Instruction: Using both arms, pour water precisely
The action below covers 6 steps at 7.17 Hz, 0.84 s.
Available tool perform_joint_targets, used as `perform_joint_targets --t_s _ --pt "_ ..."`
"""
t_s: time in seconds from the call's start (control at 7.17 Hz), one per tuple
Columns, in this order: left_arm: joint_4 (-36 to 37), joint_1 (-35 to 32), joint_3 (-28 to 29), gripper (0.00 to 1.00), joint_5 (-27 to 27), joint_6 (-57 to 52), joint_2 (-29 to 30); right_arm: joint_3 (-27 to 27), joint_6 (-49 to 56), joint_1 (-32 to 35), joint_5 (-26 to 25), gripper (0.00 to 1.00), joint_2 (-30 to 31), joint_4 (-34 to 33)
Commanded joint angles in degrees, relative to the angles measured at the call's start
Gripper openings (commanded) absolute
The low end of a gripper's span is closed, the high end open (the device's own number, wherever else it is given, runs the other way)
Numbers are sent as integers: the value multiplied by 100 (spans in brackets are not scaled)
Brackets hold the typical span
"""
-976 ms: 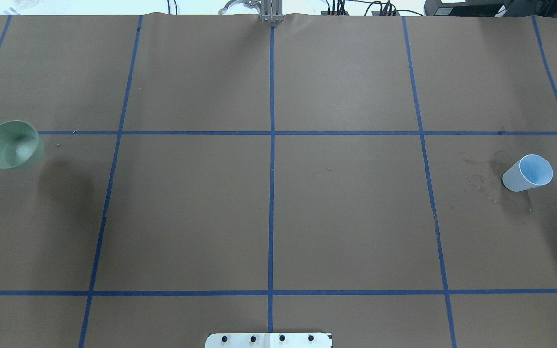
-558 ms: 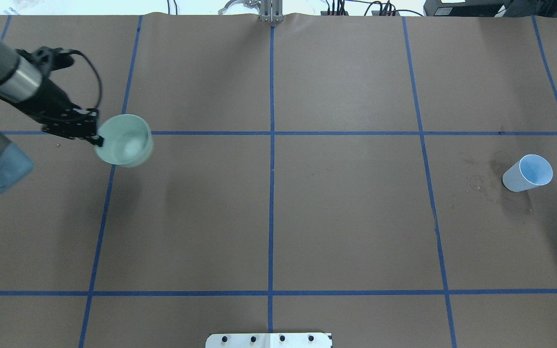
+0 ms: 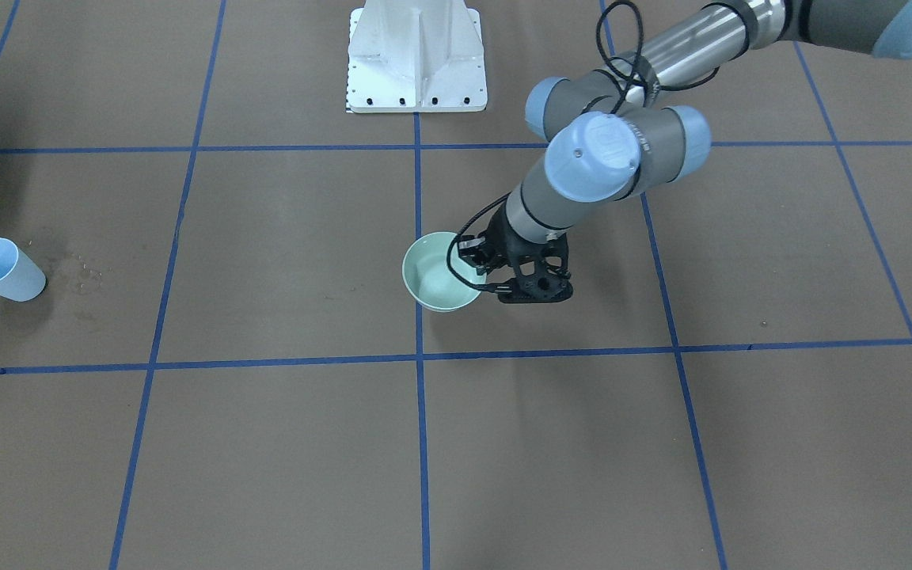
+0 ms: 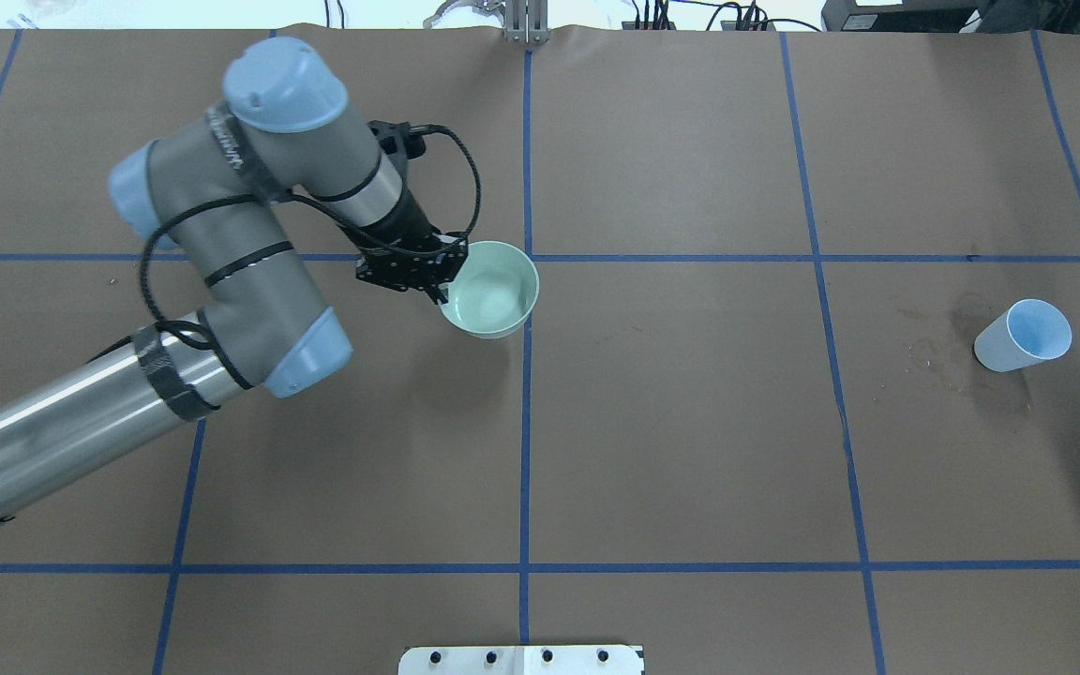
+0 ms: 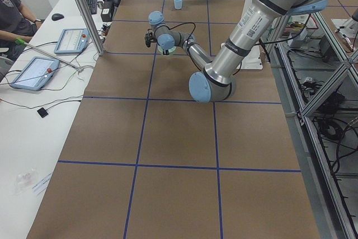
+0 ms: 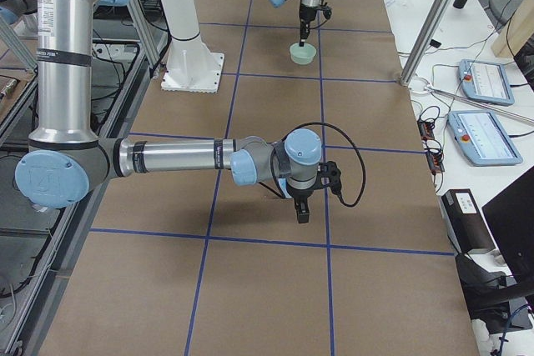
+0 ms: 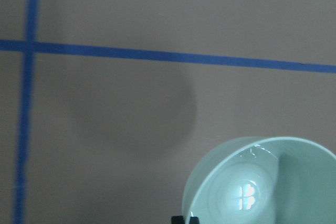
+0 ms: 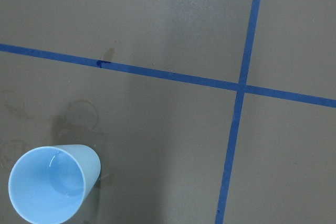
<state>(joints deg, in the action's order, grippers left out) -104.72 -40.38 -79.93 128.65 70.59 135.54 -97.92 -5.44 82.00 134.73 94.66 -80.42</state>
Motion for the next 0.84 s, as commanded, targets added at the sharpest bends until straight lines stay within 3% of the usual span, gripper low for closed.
perform_joint_targets --t_s 0.0,0.7 --pt "-40 91 451 0 -130 8 288 -8 -1 0 9 99 0 0" --pt "-277 179 856 0 -262 8 429 18 -10 -9 9 99 0 -9"
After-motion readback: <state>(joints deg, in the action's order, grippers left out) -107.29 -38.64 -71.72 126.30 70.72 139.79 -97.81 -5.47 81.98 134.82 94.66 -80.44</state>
